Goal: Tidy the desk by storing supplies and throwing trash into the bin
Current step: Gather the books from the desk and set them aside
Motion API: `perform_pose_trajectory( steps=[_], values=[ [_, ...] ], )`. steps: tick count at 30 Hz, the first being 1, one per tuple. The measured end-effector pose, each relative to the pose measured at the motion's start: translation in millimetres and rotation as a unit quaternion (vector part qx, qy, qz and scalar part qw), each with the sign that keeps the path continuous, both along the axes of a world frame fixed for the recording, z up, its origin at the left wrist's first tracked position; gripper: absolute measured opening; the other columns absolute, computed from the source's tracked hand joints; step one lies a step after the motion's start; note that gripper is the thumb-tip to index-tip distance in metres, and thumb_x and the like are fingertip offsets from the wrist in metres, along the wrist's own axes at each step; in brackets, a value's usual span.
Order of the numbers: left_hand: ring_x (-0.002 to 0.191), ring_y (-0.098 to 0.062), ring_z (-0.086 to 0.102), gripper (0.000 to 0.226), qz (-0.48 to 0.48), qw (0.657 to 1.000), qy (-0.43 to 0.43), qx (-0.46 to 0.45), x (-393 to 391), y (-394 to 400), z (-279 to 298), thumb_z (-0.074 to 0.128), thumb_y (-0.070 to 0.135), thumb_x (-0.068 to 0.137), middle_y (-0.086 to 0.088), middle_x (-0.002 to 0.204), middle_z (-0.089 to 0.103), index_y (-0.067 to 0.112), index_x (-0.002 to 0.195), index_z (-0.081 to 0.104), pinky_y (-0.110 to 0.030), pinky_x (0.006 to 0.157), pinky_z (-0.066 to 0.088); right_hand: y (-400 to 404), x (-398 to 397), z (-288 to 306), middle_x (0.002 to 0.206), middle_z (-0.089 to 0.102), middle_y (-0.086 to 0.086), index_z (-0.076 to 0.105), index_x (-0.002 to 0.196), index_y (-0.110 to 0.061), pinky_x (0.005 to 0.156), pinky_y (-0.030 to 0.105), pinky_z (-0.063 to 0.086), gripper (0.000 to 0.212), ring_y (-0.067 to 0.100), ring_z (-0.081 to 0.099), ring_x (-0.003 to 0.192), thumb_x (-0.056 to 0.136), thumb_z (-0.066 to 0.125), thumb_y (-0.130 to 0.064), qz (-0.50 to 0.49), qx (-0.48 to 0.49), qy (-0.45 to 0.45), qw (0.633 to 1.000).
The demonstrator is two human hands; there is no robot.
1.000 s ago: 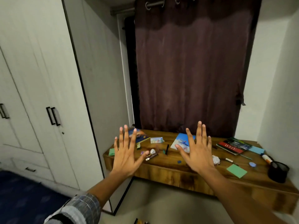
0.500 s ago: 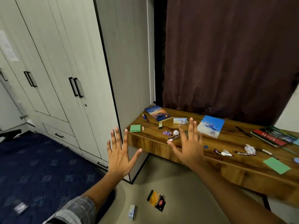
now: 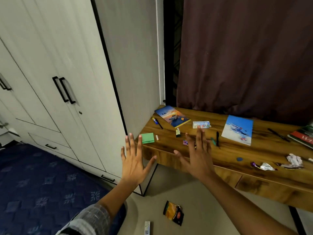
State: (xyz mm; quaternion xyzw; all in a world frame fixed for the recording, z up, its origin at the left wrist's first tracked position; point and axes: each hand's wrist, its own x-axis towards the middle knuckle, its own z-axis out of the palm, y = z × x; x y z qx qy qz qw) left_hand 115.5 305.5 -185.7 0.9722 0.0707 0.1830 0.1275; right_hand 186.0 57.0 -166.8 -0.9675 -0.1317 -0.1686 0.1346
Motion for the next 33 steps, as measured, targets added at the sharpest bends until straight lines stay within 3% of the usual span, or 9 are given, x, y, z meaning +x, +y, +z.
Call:
perform_pose_trajectory(
  steps=[9,17,20,23,25,26,29,31,33],
  values=[
    [0.157,-0.021,-0.022,0.097,-0.041,0.996,0.044,-0.072,97,-13,-37,0.032,0.081,0.092,0.004,0.168,-0.027,0.035,0.159,-0.020,-0.057,0.126,0.002,-10,94,-22,0.168,-0.017,0.011,0.021,0.160,-0.026,0.122,0.057,0.020,0.089,0.032,-0.011,0.155,0.091,0.020,-0.082,-0.010,0.009,-0.002,1.000],
    [0.157,-0.028,0.016,0.095,-0.005,0.987,0.088,-0.134,207,-26,-32,0.029,0.087,0.089,0.000,0.172,-0.008,0.045,0.155,-0.025,-0.057,0.123,0.026,-2,220,-32,0.168,-0.017,0.009,0.023,0.159,-0.025,0.121,0.059,0.022,0.088,0.028,-0.016,0.155,0.091,0.020,-0.082,0.016,0.039,0.024,0.999],
    [0.156,-0.025,0.021,0.098,0.025,0.985,0.083,-0.148,248,-41,-33,0.025,0.090,0.086,0.000,0.173,-0.001,0.039,0.160,-0.016,-0.053,0.123,0.028,-1,256,-38,0.169,-0.012,0.010,0.022,0.159,-0.025,0.121,0.057,0.024,0.087,0.028,-0.012,0.156,0.092,0.024,-0.080,0.050,0.039,0.037,0.997],
    [0.152,-0.025,0.032,0.098,0.036,0.972,0.093,-0.212,272,-58,-40,0.036,0.087,0.087,-0.002,0.170,0.019,0.034,0.163,0.002,-0.048,0.121,0.034,-1,282,-50,0.169,-0.006,0.010,0.023,0.159,-0.025,0.122,0.055,0.024,0.087,0.028,-0.008,0.156,0.092,0.026,-0.080,0.061,0.045,0.062,0.995],
    [0.143,-0.026,0.046,0.095,0.063,0.937,0.123,-0.320,292,-61,-51,0.050,0.083,0.085,-0.003,0.161,0.041,0.036,0.161,0.017,-0.048,0.117,0.041,-1,298,-58,0.169,-0.002,0.010,0.022,0.159,-0.025,0.122,0.053,0.024,0.087,0.029,-0.005,0.156,0.092,0.025,-0.081,0.064,0.041,0.074,0.994],
    [0.136,-0.026,0.053,0.088,0.088,0.900,0.130,-0.406,305,-60,-54,0.060,0.075,0.086,-0.004,0.155,0.050,0.036,0.157,0.027,-0.046,0.112,0.047,-1,308,-63,0.169,0.005,0.011,0.023,0.158,-0.025,0.121,0.050,0.027,0.086,0.030,0.003,0.156,0.092,0.026,-0.080,0.065,0.043,0.082,0.994],
    [0.095,-0.025,0.074,0.046,0.166,0.716,0.082,-0.673,343,-58,-61,0.068,0.033,0.096,-0.011,0.127,0.070,0.032,0.138,0.048,-0.031,0.070,0.062,2,334,-74,0.147,0.049,0.006,0.036,0.151,-0.025,0.100,0.040,0.051,0.076,0.023,0.049,0.134,0.094,0.033,-0.075,0.059,0.080,0.095,0.990],
    [0.079,-0.025,0.073,0.031,0.202,0.660,0.063,-0.721,370,-54,-70,0.062,0.020,0.101,-0.014,0.107,0.075,0.019,0.131,0.056,-0.028,0.057,0.059,6,351,-85,0.129,0.062,-0.001,0.042,0.145,-0.027,0.082,0.034,0.057,0.066,0.016,0.060,0.115,0.096,0.037,-0.070,0.044,0.092,0.098,0.990],
    [0.081,-0.027,0.073,0.025,0.228,0.632,0.067,-0.738,396,-49,-86,0.061,0.013,0.101,-0.016,0.103,0.074,0.009,0.126,0.058,-0.032,0.063,0.059,12,366,-91,0.121,0.065,-0.002,0.050,0.138,-0.027,0.074,0.032,0.058,0.056,0.016,0.062,0.108,0.095,0.045,-0.062,0.034,0.087,0.109,0.990]
  ],
)
